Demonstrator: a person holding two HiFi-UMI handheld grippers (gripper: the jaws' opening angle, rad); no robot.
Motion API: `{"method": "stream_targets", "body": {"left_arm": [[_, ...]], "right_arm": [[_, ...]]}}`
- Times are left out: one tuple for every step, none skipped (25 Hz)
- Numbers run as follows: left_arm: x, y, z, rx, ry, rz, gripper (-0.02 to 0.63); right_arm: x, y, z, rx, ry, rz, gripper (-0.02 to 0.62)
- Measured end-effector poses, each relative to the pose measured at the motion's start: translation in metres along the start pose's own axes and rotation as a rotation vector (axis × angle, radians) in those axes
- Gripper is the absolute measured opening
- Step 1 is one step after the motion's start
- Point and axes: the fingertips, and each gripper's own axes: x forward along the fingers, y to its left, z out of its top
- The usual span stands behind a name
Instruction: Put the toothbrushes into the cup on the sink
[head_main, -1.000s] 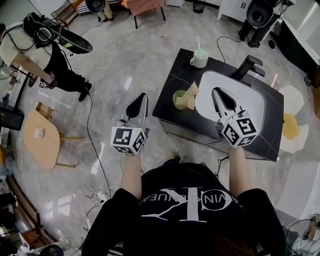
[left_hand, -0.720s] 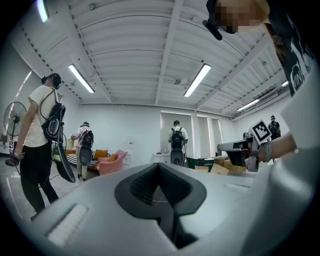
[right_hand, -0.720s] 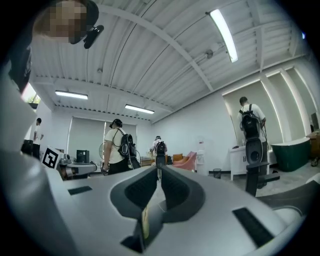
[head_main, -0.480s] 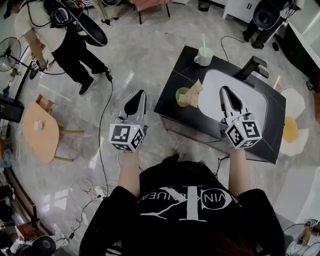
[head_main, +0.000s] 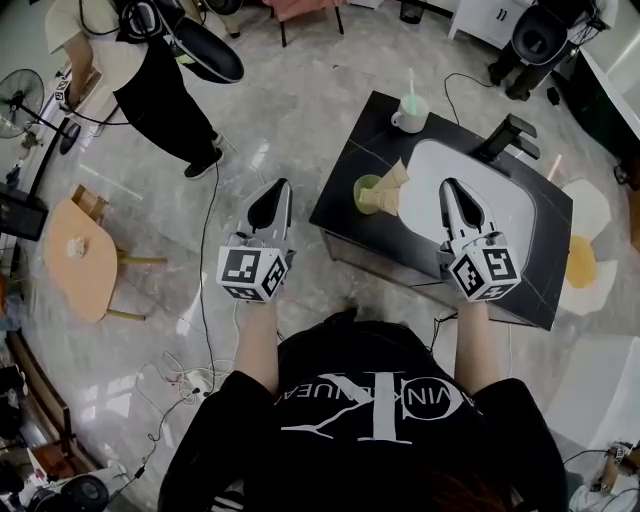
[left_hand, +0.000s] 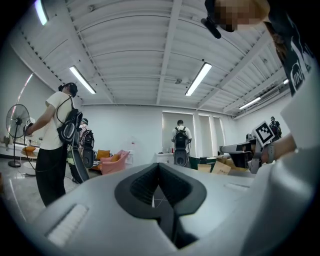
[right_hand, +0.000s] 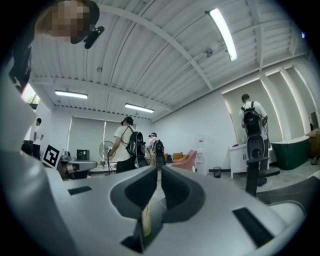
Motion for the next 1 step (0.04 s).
{"method": "stream_targets", "body": {"left_arm": [[0.0003, 0.0002, -0.0004, 0.001, 0.001, 0.000, 0.012]], "right_arm": [[-0.0001, -0.0005, -0.0009, 0.001, 0.002, -0.002, 0.035]]}}
